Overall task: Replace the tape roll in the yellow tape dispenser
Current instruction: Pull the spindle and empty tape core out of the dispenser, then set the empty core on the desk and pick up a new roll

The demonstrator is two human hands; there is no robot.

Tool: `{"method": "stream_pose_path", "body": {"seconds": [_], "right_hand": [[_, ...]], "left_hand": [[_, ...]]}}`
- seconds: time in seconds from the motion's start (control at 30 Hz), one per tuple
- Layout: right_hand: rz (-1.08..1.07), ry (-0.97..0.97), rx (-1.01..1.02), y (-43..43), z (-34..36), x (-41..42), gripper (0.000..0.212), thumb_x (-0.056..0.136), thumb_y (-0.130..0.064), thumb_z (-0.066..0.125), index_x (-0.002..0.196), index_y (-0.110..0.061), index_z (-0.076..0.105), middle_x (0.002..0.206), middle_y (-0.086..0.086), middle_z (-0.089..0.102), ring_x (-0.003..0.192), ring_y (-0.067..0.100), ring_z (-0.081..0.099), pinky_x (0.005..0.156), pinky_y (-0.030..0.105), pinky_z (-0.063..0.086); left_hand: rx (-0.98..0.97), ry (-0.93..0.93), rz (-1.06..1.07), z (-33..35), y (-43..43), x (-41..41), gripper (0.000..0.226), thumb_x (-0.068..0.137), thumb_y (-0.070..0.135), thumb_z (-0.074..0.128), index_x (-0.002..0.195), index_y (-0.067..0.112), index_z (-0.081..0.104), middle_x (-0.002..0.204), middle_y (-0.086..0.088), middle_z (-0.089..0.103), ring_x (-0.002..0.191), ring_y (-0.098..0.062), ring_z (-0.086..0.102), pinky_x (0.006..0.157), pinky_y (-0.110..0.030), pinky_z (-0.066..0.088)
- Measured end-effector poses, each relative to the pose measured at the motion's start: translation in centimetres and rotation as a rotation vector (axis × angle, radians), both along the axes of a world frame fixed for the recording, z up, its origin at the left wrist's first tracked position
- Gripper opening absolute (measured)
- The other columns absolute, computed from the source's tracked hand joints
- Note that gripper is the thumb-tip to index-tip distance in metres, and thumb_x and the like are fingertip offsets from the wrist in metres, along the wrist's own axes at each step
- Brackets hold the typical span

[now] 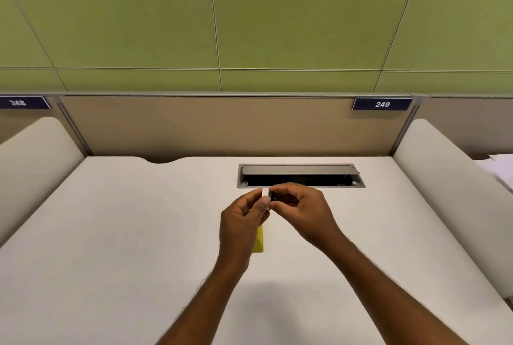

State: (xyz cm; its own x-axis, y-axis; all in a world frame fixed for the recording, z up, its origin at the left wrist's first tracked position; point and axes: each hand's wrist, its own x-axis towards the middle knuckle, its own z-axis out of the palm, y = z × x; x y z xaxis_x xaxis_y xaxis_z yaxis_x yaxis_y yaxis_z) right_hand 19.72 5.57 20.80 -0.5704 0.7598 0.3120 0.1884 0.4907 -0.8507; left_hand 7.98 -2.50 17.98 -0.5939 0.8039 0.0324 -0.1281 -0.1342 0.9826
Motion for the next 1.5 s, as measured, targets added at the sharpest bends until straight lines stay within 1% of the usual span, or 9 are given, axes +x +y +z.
{"method": "stream_pose_path", "body": {"seconds": [0.2, 0.43, 0.6, 0.7, 0.8, 1.03, 1.1, 1.23, 1.5], "right_hand": [[0.031, 0.036, -0.036, -0.6, 0.6, -0.3, 0.023, 0.081, -0.013, 0.071, 0.095, -0.031, 0.068, 0.086, -0.016, 0.071, 0.082, 0.000, 0.069, 0.069, 0.010, 0.052], [-0.058, 0.177, -0.260, -0.1, 0.3, 1.4, 0.020, 0.079, -0.009, 0.071, 0.091, -0.024, 0.071, 0.082, 0.004, 0.076, 0.079, 0.020, 0.072, 0.069, 0.026, 0.054], [-0.186, 0.211, -0.351, 0.1, -0.3, 4.9, 0.021, 0.078, -0.005, 0.070, 0.091, -0.021, 0.071, 0.086, 0.003, 0.077, 0.082, 0.024, 0.073, 0.079, 0.036, 0.057], [-0.258, 0.199, -0.388, -0.2, -0.7, 7.5, 0.022, 0.078, -0.004, 0.069, 0.090, -0.022, 0.071, 0.086, -0.001, 0.077, 0.082, 0.022, 0.073, 0.078, 0.032, 0.055], [-0.323, 0.175, -0.417, -0.8, -1.1, 10.3, 0.023, 0.078, -0.005, 0.070, 0.089, -0.026, 0.071, 0.086, -0.001, 0.077, 0.081, 0.021, 0.073, 0.077, 0.032, 0.053], [-0.474, 0.075, -0.483, -1.7, -4.3, 17.3, 0.030, 0.076, -0.002, 0.072, 0.088, -0.029, 0.072, 0.082, 0.002, 0.077, 0.078, 0.021, 0.073, 0.077, 0.039, 0.055], [-0.530, 0.065, -0.520, -1.6, -6.0, 19.2, 0.031, 0.073, 0.007, 0.073, 0.082, -0.023, 0.074, 0.076, 0.006, 0.077, 0.075, 0.024, 0.074, 0.075, 0.036, 0.056], [-0.601, 0.060, -0.603, -1.1, -9.2, 21.9, 0.030, 0.069, 0.018, 0.070, 0.081, -0.009, 0.073, 0.068, 0.014, 0.075, 0.067, 0.026, 0.074, 0.060, 0.015, 0.054], [-0.637, 0.102, -0.689, 1.3, -12.0, 22.3, 0.030, 0.068, 0.028, 0.063, 0.078, 0.000, 0.071, 0.064, 0.023, 0.072, 0.056, 0.025, 0.072, 0.051, 0.013, 0.051]], "left_hand": [[-0.006, 0.036, -0.013, 0.4, -0.7, -0.7, 0.048, 0.072, 0.039, 0.069, 0.113, 0.014, 0.067, 0.104, -0.006, 0.073, 0.094, -0.020, 0.070, 0.083, -0.034, 0.057], [-0.021, 0.028, 0.086, -0.3, -0.8, -1.8, 0.023, 0.077, 0.034, 0.074, 0.099, 0.036, 0.066, 0.100, 0.002, 0.073, 0.089, -0.015, 0.071, 0.077, -0.033, 0.057], [-0.155, 0.289, 0.093, -1.2, 1.9, -1.6, 0.034, 0.077, 0.029, 0.076, 0.106, 0.038, 0.060, 0.099, 0.019, 0.066, 0.089, 0.003, 0.064, 0.078, -0.027, 0.054], [-0.206, 0.393, 0.037, -2.0, 5.4, -0.9, 0.040, 0.077, 0.022, 0.076, 0.114, 0.022, 0.062, 0.106, 0.007, 0.068, 0.093, -0.009, 0.066, 0.083, -0.034, 0.054], [-0.254, 0.566, -0.041, -3.1, 9.7, 0.2, 0.042, 0.077, 0.018, 0.074, 0.118, 0.013, 0.063, 0.116, -0.004, 0.068, 0.106, -0.018, 0.062, 0.091, -0.029, 0.047], [-0.388, 0.838, -0.277, -7.9, 20.3, 2.9, 0.052, 0.080, 0.020, 0.070, 0.129, 0.017, 0.054, 0.131, -0.004, 0.059, 0.123, -0.024, 0.051, 0.099, -0.037, 0.043], [-0.437, 0.868, -0.299, -10.3, 22.5, 3.6, 0.053, 0.080, 0.022, 0.069, 0.130, 0.019, 0.053, 0.132, -0.004, 0.058, 0.123, -0.025, 0.050, 0.098, -0.036, 0.042], [-0.537, 0.906, -0.353, -15.5, 25.6, 4.6, 0.053, 0.083, 0.024, 0.066, 0.134, 0.021, 0.049, 0.137, -0.003, 0.055, 0.127, -0.023, 0.046, 0.101, -0.033, 0.037], [-0.587, 0.993, -0.360, -19.8, 27.6, 5.1, 0.054, 0.083, 0.024, 0.061, 0.135, 0.021, 0.046, 0.127, -0.008, 0.061, 0.118, -0.028, 0.052, 0.097, -0.037, 0.042]]}}
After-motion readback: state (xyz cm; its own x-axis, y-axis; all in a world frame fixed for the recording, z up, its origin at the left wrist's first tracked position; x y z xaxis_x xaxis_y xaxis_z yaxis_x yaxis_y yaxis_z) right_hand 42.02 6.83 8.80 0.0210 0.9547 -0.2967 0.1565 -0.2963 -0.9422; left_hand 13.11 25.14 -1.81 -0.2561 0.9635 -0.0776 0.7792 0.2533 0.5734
